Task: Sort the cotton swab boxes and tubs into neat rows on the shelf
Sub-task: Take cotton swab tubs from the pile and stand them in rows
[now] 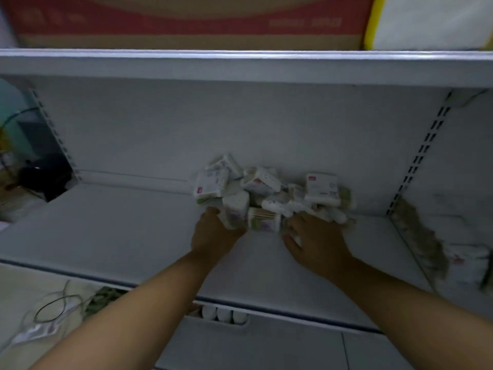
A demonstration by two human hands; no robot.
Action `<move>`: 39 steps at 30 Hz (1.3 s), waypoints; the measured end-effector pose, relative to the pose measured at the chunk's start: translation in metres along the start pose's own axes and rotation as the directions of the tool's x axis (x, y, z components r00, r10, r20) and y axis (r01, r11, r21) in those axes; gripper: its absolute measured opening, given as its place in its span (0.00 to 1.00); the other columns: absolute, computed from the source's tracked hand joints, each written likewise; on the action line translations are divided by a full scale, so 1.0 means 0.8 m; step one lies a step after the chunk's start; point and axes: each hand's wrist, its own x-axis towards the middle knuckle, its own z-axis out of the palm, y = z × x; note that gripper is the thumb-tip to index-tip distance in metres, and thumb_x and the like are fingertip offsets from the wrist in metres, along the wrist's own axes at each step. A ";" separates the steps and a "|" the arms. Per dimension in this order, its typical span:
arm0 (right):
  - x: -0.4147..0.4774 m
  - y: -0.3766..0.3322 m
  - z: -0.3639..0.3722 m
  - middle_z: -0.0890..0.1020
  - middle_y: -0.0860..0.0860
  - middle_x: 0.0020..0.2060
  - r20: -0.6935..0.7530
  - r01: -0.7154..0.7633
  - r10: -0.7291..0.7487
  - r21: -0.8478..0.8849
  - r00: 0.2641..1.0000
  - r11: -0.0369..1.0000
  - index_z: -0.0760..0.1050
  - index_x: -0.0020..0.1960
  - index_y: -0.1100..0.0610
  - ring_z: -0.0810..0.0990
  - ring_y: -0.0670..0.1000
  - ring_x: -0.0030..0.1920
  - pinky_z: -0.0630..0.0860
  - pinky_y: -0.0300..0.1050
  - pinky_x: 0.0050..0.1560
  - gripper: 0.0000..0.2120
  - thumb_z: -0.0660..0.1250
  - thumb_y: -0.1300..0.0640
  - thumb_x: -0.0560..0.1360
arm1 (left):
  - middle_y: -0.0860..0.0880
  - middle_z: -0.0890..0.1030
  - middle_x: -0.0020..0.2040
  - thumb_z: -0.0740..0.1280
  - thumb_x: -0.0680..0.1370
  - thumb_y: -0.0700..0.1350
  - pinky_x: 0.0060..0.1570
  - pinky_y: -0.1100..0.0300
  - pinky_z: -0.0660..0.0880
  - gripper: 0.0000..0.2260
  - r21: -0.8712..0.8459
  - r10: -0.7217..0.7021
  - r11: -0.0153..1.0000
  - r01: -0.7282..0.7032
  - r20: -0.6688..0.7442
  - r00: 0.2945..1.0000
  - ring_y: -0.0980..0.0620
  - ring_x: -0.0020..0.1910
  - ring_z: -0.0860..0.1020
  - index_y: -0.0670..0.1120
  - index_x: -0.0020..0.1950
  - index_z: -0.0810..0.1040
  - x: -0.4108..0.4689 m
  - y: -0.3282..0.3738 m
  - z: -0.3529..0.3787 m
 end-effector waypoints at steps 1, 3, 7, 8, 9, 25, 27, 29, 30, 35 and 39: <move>0.006 -0.011 0.008 0.79 0.57 0.43 0.018 -0.026 0.026 0.000 0.999 1.000 0.77 0.47 0.61 0.79 0.58 0.42 0.76 0.49 0.36 0.09 0.67 0.55 0.74 | 0.44 0.73 0.65 0.75 0.64 0.60 0.60 0.49 0.72 0.39 -0.034 -0.001 0.999 0.002 0.019 1.000 0.43 0.63 0.73 0.46 0.68 0.66 0.007 0.001 0.004; 0.011 -0.028 0.026 0.76 0.56 0.53 0.028 -0.168 0.167 0.019 0.985 0.986 0.74 0.56 0.60 0.77 0.56 0.51 0.75 0.48 0.43 0.12 0.64 0.54 0.76 | 0.44 0.74 0.63 0.75 0.65 0.58 0.59 0.46 0.73 0.35 -0.107 0.037 0.994 -0.034 0.024 0.999 0.42 0.62 0.73 0.46 0.67 0.68 0.017 0.004 0.011; 0.005 -0.051 0.053 0.67 0.55 0.66 0.042 -0.311 0.311 0.001 0.950 0.950 0.67 0.69 0.55 0.71 0.56 0.62 0.75 0.48 0.48 0.23 0.64 0.56 0.75 | 0.50 0.80 0.51 0.75 0.68 0.50 0.48 0.55 0.77 0.19 -0.406 0.108 0.910 -0.084 0.034 0.994 0.51 0.51 0.79 0.48 0.56 0.74 0.019 -0.009 0.009; 0.004 -0.054 0.055 0.68 0.56 0.66 0.040 -0.300 0.302 -0.046 0.952 0.953 0.66 0.70 0.55 0.72 0.57 0.61 0.75 0.48 0.48 0.24 0.64 0.58 0.75 | 0.54 0.80 0.46 0.75 0.69 0.49 0.41 0.62 0.77 0.16 -0.481 0.122 0.873 -0.083 0.050 0.991 0.56 0.46 0.79 0.50 0.52 0.74 0.016 -0.017 0.003; 0.006 -0.057 0.056 0.70 0.57 0.64 0.029 -0.277 0.281 -0.094 0.959 0.956 0.68 0.70 0.56 0.74 0.58 0.59 0.76 0.47 0.46 0.25 0.66 0.60 0.73 | 0.56 0.80 0.44 0.74 0.69 0.47 0.36 0.68 0.75 0.14 -0.556 0.143 0.827 -0.076 0.077 0.987 0.60 0.42 0.79 0.52 0.51 0.74 0.014 -0.024 -0.002; 0.039 -0.056 0.077 0.77 0.57 0.53 -0.095 -0.413 0.420 0.085 0.903 0.907 0.75 0.56 0.59 0.76 0.59 0.54 0.72 0.46 0.46 0.22 0.75 0.50 0.68 | 0.46 0.82 0.47 0.68 0.75 0.43 0.37 0.53 0.81 0.08 -0.915 0.161 0.359 0.184 0.255 0.954 0.47 0.44 0.83 0.46 0.52 0.73 0.023 -0.042 -0.021; 0.031 -0.065 0.072 0.78 0.55 0.52 -0.052 -0.407 0.416 0.120 0.908 0.905 0.74 0.56 0.57 0.77 0.56 0.53 0.72 0.43 0.46 0.21 0.73 0.47 0.69 | 0.44 0.82 0.48 0.67 0.76 0.45 0.31 0.56 0.80 0.07 -0.910 0.152 0.366 0.192 0.262 0.953 0.43 0.42 0.82 0.46 0.51 0.72 0.026 -0.044 -0.021; 0.022 -0.073 0.066 0.79 0.51 0.51 -0.025 -0.428 0.438 0.172 0.899 0.887 0.73 0.56 0.55 0.78 0.51 0.50 0.72 0.40 0.45 0.22 0.72 0.44 0.70 | 0.45 0.82 0.45 0.67 0.75 0.47 0.27 0.60 0.76 0.07 -0.902 0.166 0.394 0.176 0.258 0.952 0.48 0.38 0.81 0.47 0.50 0.73 0.027 -0.046 -0.020; 0.018 -0.077 0.062 0.80 0.50 0.50 -0.016 -0.439 0.451 0.206 0.892 0.875 0.74 0.57 0.54 0.78 0.50 0.49 0.72 0.39 0.45 0.22 0.73 0.44 0.69 | 0.46 0.82 0.43 0.67 0.75 0.49 0.25 0.61 0.75 0.08 -0.901 0.178 0.399 0.170 0.258 0.950 0.50 0.36 0.81 0.46 0.49 0.74 0.028 -0.048 -0.020; 0.001 -0.082 0.041 0.79 0.47 0.51 0.130 -0.586 0.631 0.546 0.765 0.598 0.75 0.56 0.48 0.77 0.44 0.52 0.70 0.33 0.52 0.20 0.76 0.58 0.67 | 0.46 0.83 0.42 0.68 0.71 0.52 0.24 0.62 0.74 0.13 -0.907 0.235 0.383 0.178 0.281 0.931 0.48 0.34 0.82 0.45 0.49 0.75 0.027 -0.052 -0.024; -0.020 -0.066 0.016 0.85 0.45 0.42 0.266 -0.515 0.689 0.838 0.674 0.181 0.79 0.49 0.47 0.83 0.46 0.44 0.78 0.36 0.42 0.16 0.69 0.68 0.70 | 0.47 0.84 0.38 0.67 0.69 0.49 0.28 0.56 0.79 0.12 -0.876 0.305 0.352 0.329 0.440 0.844 0.48 0.33 0.83 0.44 0.48 0.75 0.017 -0.048 -0.027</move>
